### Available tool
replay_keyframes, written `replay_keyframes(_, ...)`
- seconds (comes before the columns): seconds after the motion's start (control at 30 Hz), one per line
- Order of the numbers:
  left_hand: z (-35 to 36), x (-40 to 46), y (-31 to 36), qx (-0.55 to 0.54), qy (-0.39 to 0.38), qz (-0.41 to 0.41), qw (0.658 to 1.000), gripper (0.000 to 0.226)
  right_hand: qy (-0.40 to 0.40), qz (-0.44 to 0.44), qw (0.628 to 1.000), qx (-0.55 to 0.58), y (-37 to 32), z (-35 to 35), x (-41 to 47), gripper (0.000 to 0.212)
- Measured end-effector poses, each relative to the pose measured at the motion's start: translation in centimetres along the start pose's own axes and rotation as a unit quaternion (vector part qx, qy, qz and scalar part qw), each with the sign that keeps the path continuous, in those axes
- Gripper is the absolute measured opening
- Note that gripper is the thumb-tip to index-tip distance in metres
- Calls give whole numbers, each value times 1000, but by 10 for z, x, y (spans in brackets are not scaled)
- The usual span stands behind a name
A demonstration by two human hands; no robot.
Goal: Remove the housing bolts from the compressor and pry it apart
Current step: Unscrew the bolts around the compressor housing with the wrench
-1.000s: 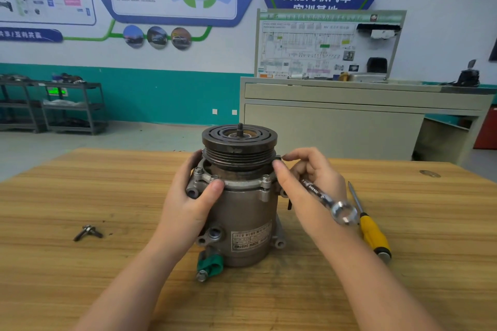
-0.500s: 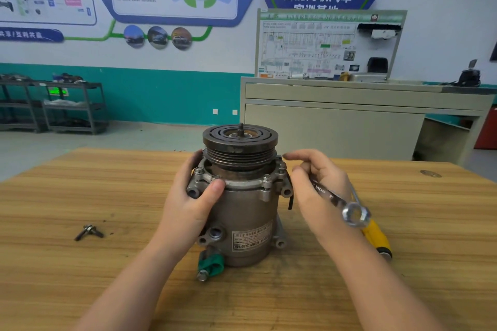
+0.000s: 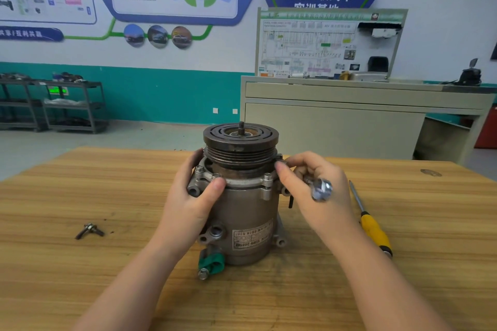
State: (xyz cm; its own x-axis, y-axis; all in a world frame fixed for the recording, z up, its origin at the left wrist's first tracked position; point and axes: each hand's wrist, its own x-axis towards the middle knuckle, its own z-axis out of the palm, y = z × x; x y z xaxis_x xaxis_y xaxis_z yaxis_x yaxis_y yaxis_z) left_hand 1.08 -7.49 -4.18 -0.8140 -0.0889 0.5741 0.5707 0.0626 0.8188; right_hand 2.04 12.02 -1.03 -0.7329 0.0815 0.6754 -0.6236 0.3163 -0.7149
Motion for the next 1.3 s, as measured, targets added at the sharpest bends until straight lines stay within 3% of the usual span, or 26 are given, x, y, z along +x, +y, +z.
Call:
replay_keyframes(0.07,0,-1,1,2,-1,-1,1000,92,-18,-9,1000,1,-1,1,-2,23)
replay_keyframes(0.27,1,-2,4,-2,-3,-2,1000,91,2,-9,1000,-9,-1,-1,-1,8)
replay_keyframes(0.33,1,-2,4,8,4,-6,1000,92,3,-17,1000,-12,-1,-2,-2,17)
replay_keyframes(0.47,-1,-5,2,98,54,-7,994,87,-8,-11,1000,-21,-1,-1,-1,6)
replay_keyframes(0.53,1,-7,5,144,87,35,985,80,0,-3,1000,-27,0,-2,1,11)
replay_keyframes(0.73,14,-16,20,224,126,266,929,38,-31,-77,992,-92,1,-2,3,22)
replay_keyframes(0.8,21,-19,22,220,114,303,920,27,-25,-104,986,-130,5,-1,3,13)
replay_keyframes(0.9,27,-23,23,230,83,309,919,20,-19,-118,981,-154,7,1,4,21)
replay_keyframes(1.0,29,-24,23,255,69,308,914,18,4,-79,994,-78,7,-4,8,8)
replay_keyframes(1.1,32,-25,22,266,79,319,906,17,35,-63,997,-9,-1,-10,10,9)
replay_keyframes(1.17,34,-26,22,264,86,325,904,17,43,-96,994,14,-12,-12,6,4)
replay_keyframes(1.3,34,-26,25,271,92,321,903,30,-1,-191,981,-32,-27,-3,-8,20)
